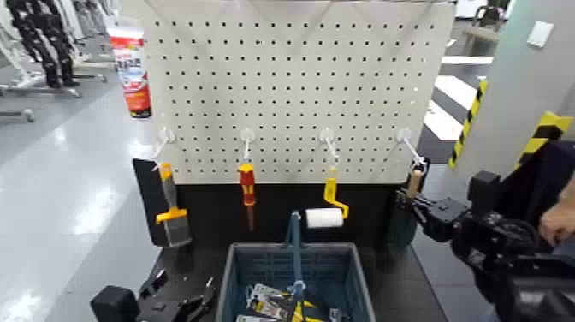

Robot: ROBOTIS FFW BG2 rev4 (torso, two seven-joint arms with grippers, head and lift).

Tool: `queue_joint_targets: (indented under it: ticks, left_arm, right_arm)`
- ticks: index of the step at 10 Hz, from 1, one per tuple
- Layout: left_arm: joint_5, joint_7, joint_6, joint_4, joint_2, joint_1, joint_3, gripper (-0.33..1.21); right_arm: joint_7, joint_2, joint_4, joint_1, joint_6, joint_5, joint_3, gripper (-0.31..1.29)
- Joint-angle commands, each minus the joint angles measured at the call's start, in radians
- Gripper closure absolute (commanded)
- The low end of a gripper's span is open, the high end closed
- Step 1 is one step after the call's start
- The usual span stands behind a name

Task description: Put the tool with the wooden handle into the crate.

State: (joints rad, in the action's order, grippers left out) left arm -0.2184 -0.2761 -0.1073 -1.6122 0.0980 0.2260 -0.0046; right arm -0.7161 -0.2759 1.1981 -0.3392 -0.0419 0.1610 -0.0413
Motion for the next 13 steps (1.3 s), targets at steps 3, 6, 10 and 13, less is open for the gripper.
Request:
queue_joint_targets:
  ticks: [3,6,10,13]
  left_arm:
    - [-0.001,0.000,-0.002,0.003,-0.001,0.000,-0.002,0.10]
    - [-0.001,0.000,-0.002,0.008,0.000,-0.005,-0.006,0.10]
    - [-0.006,0.000,-0.005,0.012,0.002,-0.007,-0.008,0.10]
    - [-0.007,0.000,-0.008,0.014,0.002,-0.005,-0.008,0.10]
  right_arm:
    - [0.003,0.012,0.110,0.037,-0.029,0.005,0.001,1.26]
    - [0.001,0.026,0.209,0.085,-0.067,0.008,-0.011,1.26]
    - [0.017,0.058,0.357,0.154,-0.099,0.006,-0.037,1.26]
    - [0.026,0.084,0.413,0.186,-0.118,0.051,-0.034,1.26]
